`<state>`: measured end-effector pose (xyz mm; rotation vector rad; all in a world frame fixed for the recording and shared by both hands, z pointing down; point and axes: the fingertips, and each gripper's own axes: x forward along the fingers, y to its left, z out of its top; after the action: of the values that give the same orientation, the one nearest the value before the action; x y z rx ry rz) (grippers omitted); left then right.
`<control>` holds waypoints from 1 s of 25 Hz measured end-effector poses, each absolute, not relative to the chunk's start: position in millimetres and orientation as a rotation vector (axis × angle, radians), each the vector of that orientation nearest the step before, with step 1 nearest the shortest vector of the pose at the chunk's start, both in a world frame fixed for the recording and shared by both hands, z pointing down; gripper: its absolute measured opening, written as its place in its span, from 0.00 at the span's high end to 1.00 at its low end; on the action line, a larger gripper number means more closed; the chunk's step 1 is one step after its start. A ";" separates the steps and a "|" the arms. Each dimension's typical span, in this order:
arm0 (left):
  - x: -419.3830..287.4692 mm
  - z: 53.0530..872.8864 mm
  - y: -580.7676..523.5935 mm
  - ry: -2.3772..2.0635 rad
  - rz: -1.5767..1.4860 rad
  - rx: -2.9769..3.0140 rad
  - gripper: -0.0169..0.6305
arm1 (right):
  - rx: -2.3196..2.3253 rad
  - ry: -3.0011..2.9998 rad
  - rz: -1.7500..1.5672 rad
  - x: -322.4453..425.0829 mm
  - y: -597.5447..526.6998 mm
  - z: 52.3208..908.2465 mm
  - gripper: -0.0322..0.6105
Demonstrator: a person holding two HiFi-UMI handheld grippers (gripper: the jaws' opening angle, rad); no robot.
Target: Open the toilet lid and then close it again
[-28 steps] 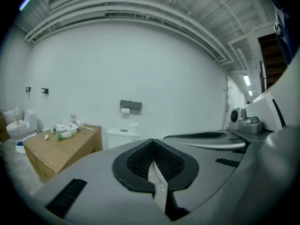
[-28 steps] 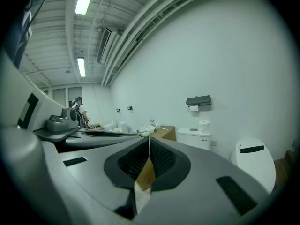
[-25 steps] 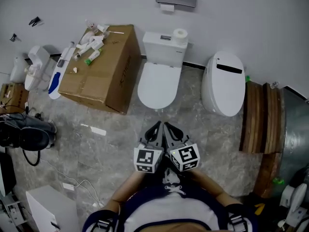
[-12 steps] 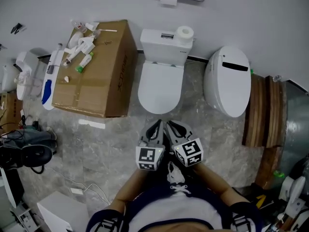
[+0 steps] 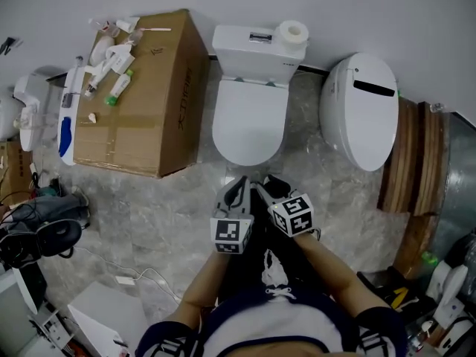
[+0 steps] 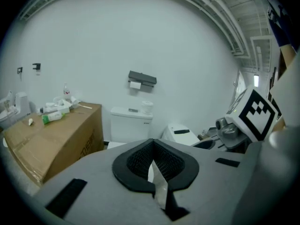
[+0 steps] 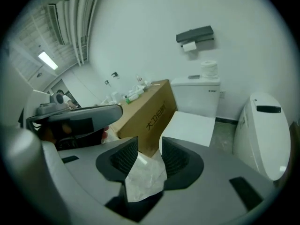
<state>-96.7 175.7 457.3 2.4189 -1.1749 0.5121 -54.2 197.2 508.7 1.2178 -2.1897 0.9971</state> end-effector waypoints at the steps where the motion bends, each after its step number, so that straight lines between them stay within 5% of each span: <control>1: -93.2 462.9 175.1 -1.166 0.516 2.413 0.98 | 1.204 -2.177 1.036 -51.6 195.0 519.9 0.74; 25: -45.8 653.3 186.2 -1.020 0.688 2.222 0.98 | 1.093 -1.887 1.755 -28.3 172.1 757.2 0.74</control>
<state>-45.8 186.2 653.3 2.2222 -1.0196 0.6876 -28.3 172.1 757.2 1.0926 -1.8871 1.7552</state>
